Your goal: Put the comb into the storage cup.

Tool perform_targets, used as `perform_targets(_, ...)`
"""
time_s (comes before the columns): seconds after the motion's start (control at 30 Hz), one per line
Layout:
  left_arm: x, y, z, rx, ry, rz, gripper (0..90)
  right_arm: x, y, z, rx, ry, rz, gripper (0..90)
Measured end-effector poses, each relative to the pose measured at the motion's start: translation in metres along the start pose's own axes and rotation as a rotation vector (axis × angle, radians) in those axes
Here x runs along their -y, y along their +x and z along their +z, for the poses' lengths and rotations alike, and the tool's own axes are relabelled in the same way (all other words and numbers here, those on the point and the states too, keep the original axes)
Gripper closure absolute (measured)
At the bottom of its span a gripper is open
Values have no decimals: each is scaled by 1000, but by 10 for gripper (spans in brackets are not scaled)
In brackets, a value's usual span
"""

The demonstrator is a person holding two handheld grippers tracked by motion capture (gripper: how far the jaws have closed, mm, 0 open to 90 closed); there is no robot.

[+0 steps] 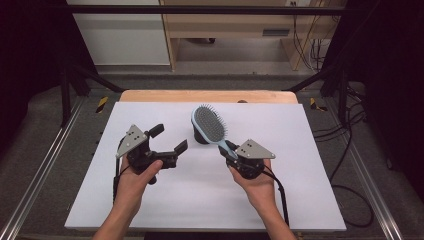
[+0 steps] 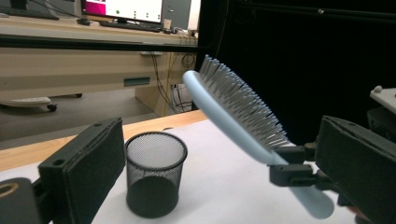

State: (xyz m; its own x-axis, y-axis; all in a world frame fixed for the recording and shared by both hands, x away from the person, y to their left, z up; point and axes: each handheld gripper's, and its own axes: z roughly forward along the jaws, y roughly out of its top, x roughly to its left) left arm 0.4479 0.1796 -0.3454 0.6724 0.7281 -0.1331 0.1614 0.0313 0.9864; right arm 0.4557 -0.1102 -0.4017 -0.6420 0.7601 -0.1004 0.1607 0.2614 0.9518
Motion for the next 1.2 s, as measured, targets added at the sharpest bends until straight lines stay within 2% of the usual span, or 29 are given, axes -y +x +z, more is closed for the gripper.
perform_targets(0.13,-5,-2,7,12,5,-8,19,-3,3,3,8,-21,-5,696)
perform_targets(0.37,-9,-6,25,46,16,-53,21,-11,10,9,27,-70,-21,696)
perform_targets(0.47,-10,-8,32,69,21,-84,24,-13,13,10,34,-85,-22,696)
perform_targets(0.67,-16,-11,48,73,32,-80,27,-17,18,11,29,-123,-27,696)
perform_targets(0.83,-21,-10,54,71,38,-81,45,-20,20,12,32,-136,-19,696)
perform_targets(0.93,-21,-6,58,68,34,-107,70,-20,22,14,35,-145,-19,696)
perform_targets(1.07,-19,-4,62,68,40,-114,87,-19,24,15,35,-147,-20,696)
perform_targets(1.2,-17,-1,65,68,45,-140,122,-19,26,17,34,-156,-22,696)
